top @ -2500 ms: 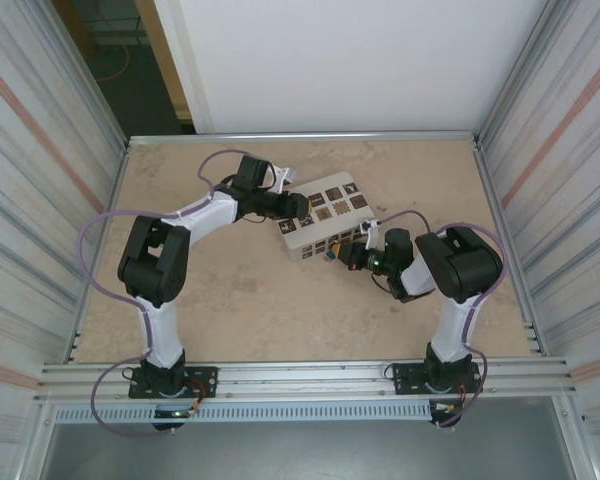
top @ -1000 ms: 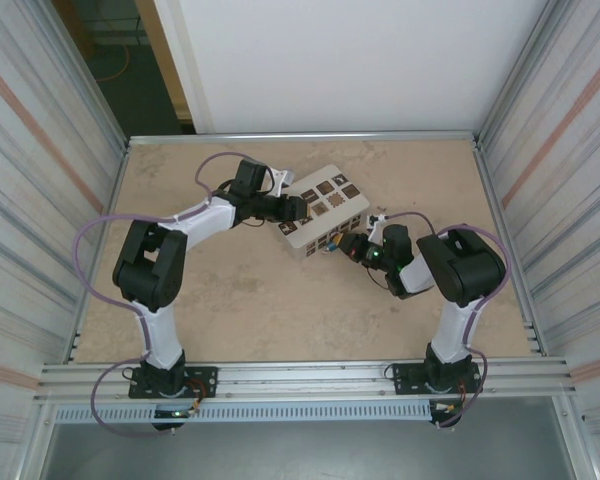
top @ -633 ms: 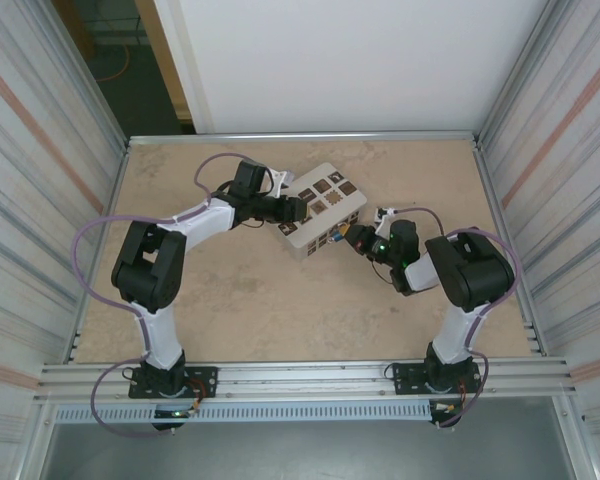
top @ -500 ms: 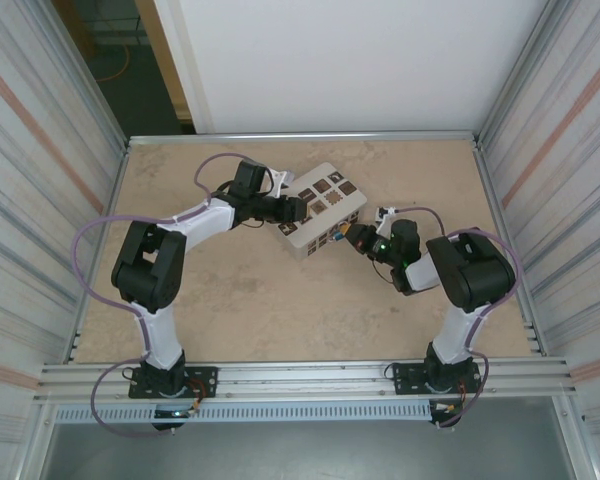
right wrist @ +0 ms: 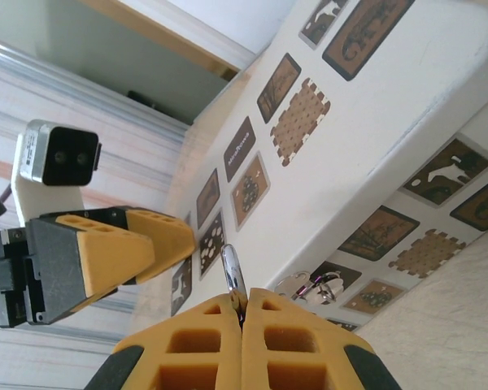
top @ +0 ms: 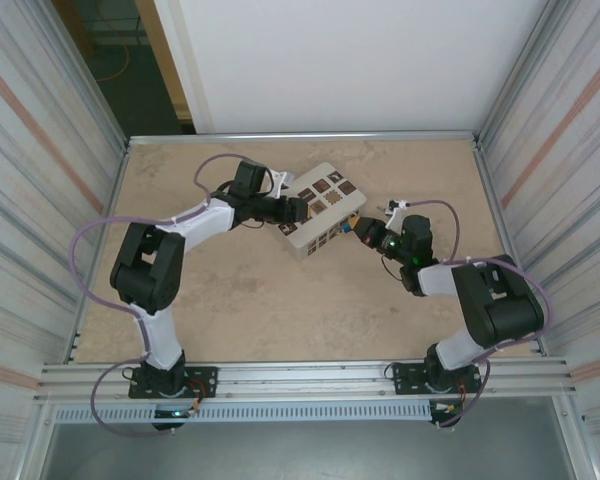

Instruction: Unlock the padlock with the key

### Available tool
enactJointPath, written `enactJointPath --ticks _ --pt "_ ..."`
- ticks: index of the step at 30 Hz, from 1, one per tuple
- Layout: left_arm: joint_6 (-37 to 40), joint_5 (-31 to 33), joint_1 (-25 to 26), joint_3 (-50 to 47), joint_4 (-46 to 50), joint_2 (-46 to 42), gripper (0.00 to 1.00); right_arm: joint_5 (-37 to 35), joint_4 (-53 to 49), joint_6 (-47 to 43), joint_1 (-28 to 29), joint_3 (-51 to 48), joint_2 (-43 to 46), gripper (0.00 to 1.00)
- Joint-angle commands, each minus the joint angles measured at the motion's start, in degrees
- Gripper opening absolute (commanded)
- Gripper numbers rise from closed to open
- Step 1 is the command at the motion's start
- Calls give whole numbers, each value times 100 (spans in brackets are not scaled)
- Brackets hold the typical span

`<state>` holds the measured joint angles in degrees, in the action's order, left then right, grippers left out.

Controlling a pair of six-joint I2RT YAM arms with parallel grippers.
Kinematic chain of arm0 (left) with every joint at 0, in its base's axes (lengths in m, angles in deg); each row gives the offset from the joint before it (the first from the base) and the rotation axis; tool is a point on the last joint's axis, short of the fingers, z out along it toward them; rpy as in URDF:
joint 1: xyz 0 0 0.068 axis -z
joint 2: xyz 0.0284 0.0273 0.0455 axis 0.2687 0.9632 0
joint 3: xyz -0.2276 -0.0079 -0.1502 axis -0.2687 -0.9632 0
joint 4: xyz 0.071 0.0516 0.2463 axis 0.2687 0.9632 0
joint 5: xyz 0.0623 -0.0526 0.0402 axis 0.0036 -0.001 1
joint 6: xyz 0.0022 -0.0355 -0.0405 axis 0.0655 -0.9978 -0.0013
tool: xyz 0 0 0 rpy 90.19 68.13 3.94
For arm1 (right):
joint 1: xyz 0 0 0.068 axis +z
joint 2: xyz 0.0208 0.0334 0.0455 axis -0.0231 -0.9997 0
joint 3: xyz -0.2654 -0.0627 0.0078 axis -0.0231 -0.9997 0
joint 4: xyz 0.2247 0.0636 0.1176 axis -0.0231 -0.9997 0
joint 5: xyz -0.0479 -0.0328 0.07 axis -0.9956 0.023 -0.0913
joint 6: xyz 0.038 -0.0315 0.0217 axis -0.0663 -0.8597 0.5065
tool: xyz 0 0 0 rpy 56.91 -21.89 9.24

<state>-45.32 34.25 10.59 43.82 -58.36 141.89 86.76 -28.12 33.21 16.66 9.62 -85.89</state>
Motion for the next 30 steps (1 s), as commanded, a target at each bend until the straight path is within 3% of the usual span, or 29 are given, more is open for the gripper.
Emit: enactJointPath --ticks 1,18,30 --pt "-197 -94 98 -192 887 -172 54 -147 -962 -589 -31 20 610 0" --pt "-79 304 100 -655 747 -1724 58 -430 -5476 -2296 -25 735 3241 0" --pt "402 1729 73 -1872 817 -3594 59 -204 -7991 -3145 -22 1329 3905 0"
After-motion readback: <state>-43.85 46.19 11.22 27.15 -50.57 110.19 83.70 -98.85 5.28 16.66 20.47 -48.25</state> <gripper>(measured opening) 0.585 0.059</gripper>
